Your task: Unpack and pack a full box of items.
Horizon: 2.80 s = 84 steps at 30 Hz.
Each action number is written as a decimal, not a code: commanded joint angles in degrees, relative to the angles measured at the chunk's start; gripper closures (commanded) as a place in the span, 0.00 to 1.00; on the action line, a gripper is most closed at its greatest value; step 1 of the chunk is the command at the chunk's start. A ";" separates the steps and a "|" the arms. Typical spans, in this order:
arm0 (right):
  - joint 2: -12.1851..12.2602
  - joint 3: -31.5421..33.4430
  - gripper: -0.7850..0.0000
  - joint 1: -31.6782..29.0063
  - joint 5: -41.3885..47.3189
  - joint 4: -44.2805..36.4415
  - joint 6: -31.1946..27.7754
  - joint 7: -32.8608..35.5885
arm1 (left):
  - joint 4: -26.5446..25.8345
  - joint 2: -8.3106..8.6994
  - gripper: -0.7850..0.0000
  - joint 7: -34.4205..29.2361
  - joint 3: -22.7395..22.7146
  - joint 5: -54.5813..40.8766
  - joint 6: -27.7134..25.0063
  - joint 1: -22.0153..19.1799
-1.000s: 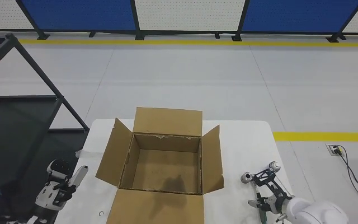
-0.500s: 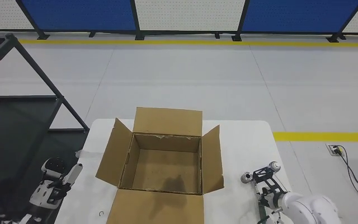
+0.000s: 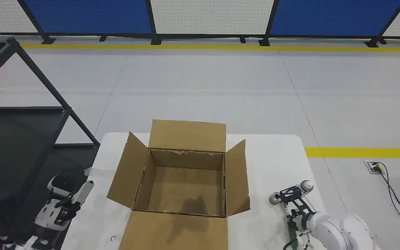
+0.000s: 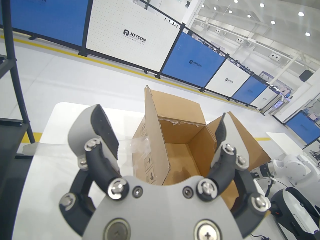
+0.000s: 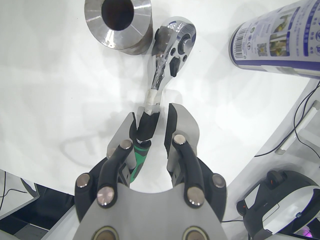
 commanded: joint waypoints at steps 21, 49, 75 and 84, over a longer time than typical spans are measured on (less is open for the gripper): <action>1.71 15.30 1.00 -13.16 5.68 -24.11 -2.24 -5.08 | -0.40 -0.02 0.00 1.04 0.69 0.62 0.36 -0.64; 1.86 8.67 1.00 -7.89 0.61 -40.33 -1.48 -6.75 | -0.48 -0.20 0.00 3.36 0.22 0.07 3.80 -1.47; -11.11 -47.31 1.00 48.34 5.83 -5.81 4.05 -2.32 | 0.33 -1.40 0.00 9.99 -8.62 -6.04 5.06 5.17; -11.11 -47.31 1.00 48.34 5.83 -5.81 4.05 -2.32 | 0.33 -1.40 0.00 9.99 -8.62 -6.04 5.06 5.17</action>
